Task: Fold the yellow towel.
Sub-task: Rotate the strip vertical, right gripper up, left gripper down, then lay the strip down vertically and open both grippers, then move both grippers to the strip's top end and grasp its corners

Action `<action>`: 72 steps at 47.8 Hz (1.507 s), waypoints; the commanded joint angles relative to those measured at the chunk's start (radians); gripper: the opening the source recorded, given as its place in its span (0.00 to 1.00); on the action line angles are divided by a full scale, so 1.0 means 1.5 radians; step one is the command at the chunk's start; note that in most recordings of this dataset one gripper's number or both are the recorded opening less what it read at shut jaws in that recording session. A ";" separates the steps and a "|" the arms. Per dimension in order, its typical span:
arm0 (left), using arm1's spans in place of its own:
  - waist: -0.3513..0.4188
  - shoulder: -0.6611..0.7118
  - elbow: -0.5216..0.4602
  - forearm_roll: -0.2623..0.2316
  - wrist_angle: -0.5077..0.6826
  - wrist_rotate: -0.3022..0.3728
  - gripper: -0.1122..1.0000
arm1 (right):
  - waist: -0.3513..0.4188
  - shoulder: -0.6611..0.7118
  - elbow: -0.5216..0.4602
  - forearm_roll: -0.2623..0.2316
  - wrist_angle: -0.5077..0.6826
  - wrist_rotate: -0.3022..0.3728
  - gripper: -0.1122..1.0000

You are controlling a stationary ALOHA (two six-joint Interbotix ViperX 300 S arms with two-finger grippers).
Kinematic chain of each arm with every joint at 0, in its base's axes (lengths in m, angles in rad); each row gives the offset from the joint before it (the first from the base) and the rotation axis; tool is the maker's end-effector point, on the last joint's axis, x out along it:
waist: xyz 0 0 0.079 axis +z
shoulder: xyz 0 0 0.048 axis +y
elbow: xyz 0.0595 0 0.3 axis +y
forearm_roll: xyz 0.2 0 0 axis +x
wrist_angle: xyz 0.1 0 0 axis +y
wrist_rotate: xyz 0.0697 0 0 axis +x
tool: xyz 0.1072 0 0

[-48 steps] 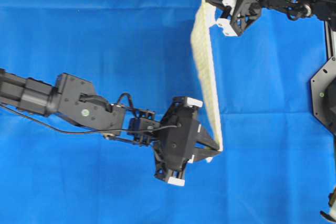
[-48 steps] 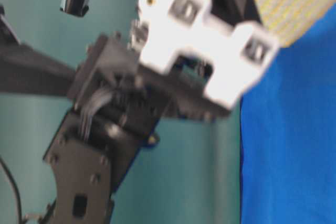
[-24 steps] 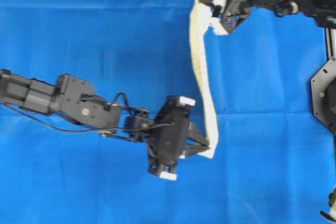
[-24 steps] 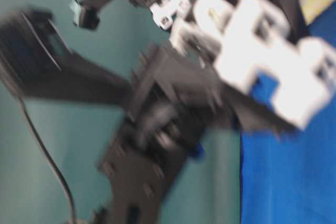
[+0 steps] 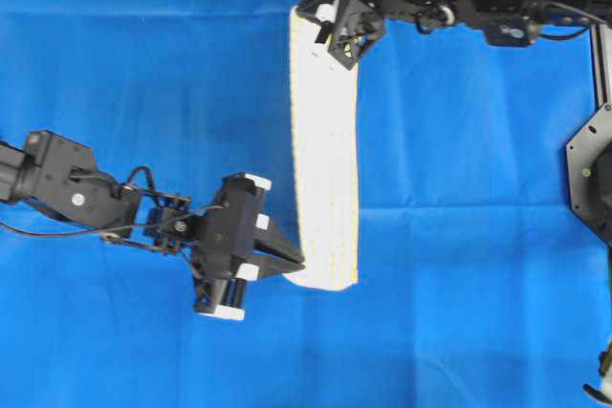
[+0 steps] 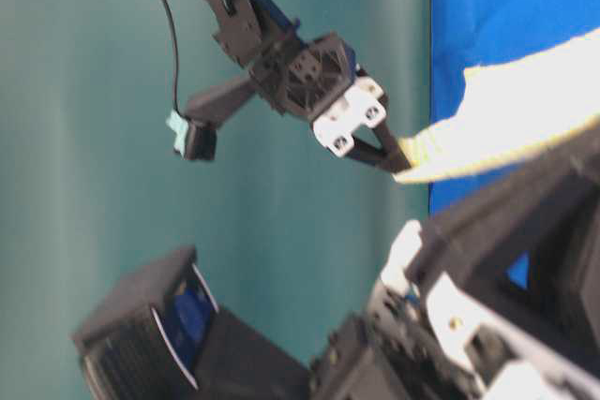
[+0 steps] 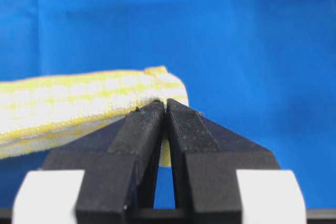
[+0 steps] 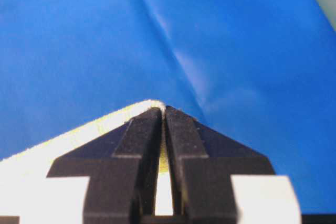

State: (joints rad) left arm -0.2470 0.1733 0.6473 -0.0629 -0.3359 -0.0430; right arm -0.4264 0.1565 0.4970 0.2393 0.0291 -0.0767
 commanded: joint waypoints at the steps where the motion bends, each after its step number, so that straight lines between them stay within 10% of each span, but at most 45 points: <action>1: -0.003 -0.030 0.009 -0.001 -0.007 -0.001 0.12 | 0.006 0.005 -0.030 -0.001 -0.002 0.000 0.12; 24: -0.010 -0.026 0.024 -0.001 -0.007 -0.003 0.15 | 0.031 0.051 -0.072 -0.008 -0.001 -0.007 0.12; 37: -0.011 -0.028 0.024 -0.001 0.021 -0.039 0.41 | 0.032 0.051 -0.071 -0.008 0.004 -0.005 0.13; 50: -0.011 -0.073 0.033 -0.001 0.198 -0.044 0.71 | 0.033 0.033 -0.055 -0.008 0.018 0.002 0.75; 72: 0.034 -0.243 0.098 0.003 0.294 -0.046 0.70 | 0.031 -0.182 0.123 -0.007 -0.019 0.007 0.70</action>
State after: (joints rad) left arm -0.2316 -0.1411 0.7885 -0.0598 0.1273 -0.1135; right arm -0.3820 -0.0399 0.6458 0.2286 0.0307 -0.0690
